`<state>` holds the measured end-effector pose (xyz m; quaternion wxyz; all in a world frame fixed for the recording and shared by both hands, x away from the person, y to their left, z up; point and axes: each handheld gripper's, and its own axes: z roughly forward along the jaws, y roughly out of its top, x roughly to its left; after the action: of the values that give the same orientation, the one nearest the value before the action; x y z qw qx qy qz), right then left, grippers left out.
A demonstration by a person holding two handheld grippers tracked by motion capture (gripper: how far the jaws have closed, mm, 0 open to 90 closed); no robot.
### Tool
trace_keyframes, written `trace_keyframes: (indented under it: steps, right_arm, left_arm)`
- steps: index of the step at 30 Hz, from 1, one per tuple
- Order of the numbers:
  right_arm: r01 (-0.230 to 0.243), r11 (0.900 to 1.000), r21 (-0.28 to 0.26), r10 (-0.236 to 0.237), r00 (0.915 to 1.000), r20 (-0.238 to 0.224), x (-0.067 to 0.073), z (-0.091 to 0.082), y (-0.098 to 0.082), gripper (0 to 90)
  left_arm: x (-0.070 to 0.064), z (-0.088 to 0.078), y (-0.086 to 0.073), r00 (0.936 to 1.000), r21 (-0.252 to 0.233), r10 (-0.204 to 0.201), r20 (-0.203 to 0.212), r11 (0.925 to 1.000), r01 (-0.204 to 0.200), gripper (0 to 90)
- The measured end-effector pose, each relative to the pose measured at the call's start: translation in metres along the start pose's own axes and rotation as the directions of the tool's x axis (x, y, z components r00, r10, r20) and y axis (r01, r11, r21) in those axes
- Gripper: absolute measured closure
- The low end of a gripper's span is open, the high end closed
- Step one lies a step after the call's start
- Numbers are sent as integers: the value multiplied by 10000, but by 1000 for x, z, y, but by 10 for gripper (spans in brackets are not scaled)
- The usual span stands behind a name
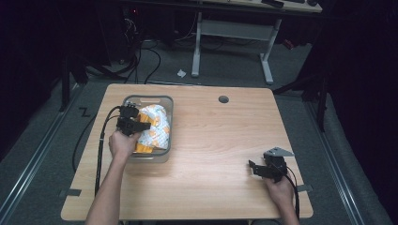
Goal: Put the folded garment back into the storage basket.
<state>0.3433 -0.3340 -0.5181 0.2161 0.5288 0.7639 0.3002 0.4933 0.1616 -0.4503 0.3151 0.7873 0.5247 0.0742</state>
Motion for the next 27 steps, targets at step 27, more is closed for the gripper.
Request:
trace_keyframes:
  steps: [27]
  right_arm:
    - [-39, 10000, 5, 39, 10000, -12, 0, 0, 0, 261]
  left_arm:
    - [-28, -54, -3, 9994, -2180, 156, -325, 9757, -223, 398]
